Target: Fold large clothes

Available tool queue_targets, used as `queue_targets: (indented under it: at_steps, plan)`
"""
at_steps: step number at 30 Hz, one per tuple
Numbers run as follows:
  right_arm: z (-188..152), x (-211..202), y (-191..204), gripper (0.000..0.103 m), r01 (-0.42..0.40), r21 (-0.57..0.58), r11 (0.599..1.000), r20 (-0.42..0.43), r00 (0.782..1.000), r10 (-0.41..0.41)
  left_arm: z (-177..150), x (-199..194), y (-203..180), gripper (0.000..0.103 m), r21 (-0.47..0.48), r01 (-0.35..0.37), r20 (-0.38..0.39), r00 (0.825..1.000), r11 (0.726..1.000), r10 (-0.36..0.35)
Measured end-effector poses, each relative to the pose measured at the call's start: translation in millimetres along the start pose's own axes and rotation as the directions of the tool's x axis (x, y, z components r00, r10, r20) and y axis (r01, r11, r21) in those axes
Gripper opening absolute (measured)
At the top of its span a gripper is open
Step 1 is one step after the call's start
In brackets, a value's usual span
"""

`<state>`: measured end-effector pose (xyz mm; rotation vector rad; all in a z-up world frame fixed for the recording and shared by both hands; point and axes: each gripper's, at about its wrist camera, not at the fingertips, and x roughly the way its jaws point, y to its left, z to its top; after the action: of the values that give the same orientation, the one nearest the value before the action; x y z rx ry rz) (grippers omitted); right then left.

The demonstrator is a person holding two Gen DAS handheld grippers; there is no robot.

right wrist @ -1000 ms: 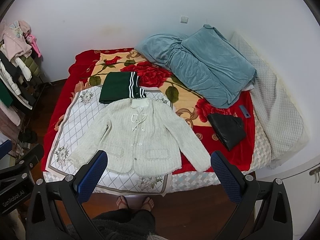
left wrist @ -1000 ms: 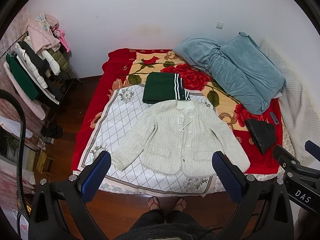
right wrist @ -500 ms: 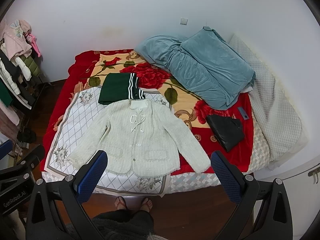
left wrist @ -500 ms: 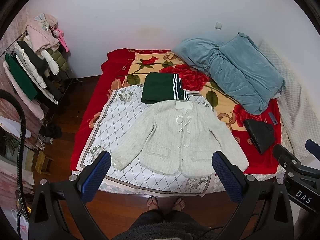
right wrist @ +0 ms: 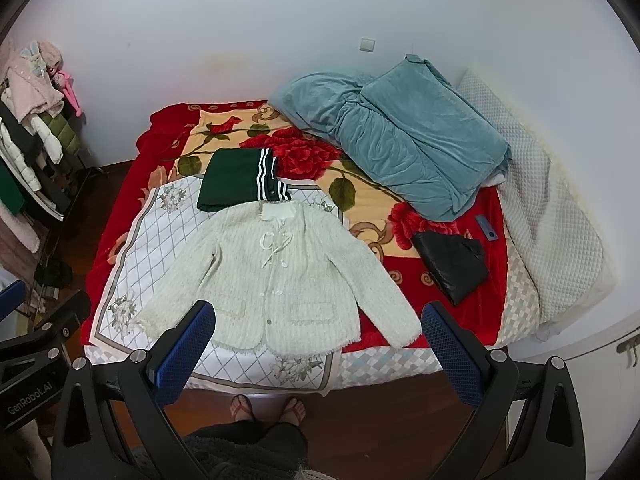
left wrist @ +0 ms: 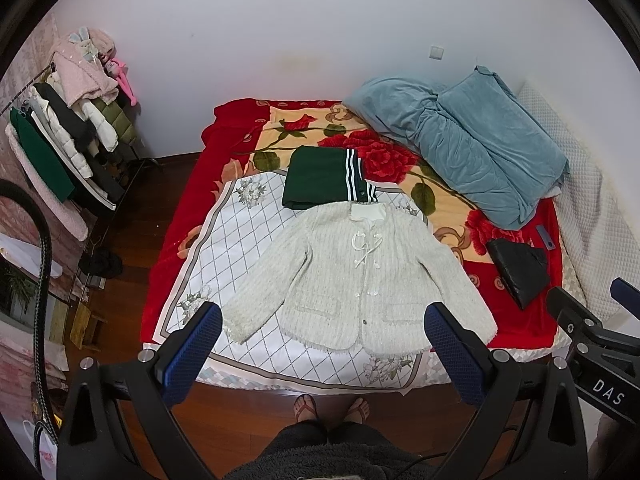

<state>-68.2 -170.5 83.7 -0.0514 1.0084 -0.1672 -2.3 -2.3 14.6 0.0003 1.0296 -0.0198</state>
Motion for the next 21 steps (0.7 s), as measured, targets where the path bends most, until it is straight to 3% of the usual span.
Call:
queue_targets:
  at_steps: [21]
  plan:
    - [-4.3,2.1,0.2,0.103,0.000,0.005,1.000,0.003,1.000,0.000,10.6,-3.3,-4.5,0.103,0.000,0.009,0.003,1.000,1.000,-0.009]
